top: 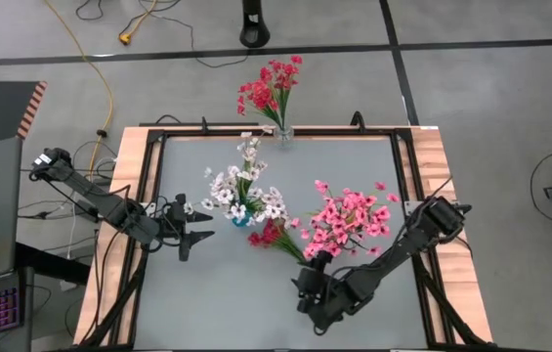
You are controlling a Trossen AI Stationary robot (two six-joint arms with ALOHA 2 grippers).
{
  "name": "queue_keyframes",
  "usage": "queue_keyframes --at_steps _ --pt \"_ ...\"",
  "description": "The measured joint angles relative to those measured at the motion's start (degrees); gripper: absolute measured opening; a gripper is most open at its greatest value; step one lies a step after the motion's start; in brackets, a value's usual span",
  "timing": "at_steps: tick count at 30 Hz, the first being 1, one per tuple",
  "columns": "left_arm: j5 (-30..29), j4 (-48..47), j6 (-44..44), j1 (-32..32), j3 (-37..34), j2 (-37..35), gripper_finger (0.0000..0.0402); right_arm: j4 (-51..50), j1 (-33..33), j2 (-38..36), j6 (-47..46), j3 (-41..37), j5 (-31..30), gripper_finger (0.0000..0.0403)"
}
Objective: Sort flowers into vase by color
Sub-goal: Put the red flower into the transparent vase
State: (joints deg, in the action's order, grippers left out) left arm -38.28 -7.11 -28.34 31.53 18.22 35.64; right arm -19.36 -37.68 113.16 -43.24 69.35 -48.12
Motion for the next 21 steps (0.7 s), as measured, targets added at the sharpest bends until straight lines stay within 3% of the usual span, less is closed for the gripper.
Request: queue_keyframes --at_steps 10,21 --pt "0.0 -0.01 0.0 -0.01 0.0 0.0 0.0208 -11.05 0.82 0.55 -12.9 0.56 0.25 0.0265" --pt "0.07 0.02 0.01 -0.01 0.0 -0.01 0.0208 -14.05 1.91 0.55 -16.92 0.56 9.15 0.0265"
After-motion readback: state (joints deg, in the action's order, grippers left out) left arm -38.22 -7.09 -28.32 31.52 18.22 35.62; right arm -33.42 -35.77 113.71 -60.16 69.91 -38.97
